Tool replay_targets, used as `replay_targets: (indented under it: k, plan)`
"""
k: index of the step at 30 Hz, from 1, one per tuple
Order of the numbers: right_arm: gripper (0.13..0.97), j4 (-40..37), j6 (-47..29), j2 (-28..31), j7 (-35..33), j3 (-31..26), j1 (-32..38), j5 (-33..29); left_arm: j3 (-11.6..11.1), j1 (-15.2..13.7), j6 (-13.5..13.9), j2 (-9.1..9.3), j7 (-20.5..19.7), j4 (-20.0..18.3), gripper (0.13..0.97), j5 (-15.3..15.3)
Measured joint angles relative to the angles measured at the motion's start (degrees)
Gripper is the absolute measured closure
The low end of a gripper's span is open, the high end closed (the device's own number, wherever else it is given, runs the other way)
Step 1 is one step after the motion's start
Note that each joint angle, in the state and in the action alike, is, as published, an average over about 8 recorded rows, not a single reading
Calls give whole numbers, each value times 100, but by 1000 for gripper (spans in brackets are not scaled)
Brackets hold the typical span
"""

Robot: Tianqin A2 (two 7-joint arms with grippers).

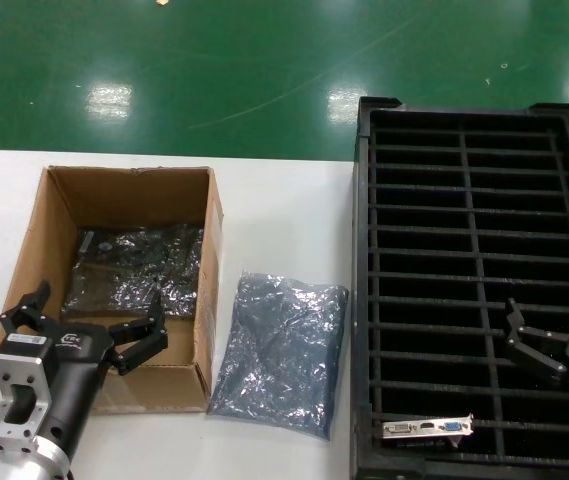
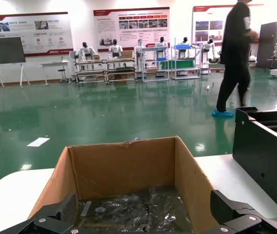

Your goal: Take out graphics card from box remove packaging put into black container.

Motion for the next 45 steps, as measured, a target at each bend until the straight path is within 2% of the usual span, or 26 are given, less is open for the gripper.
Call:
replay_targets:
  k: [45]
  plan:
    - [129,0,0,0,0,0,0,0,0,0,0,0,0,0,132,0]
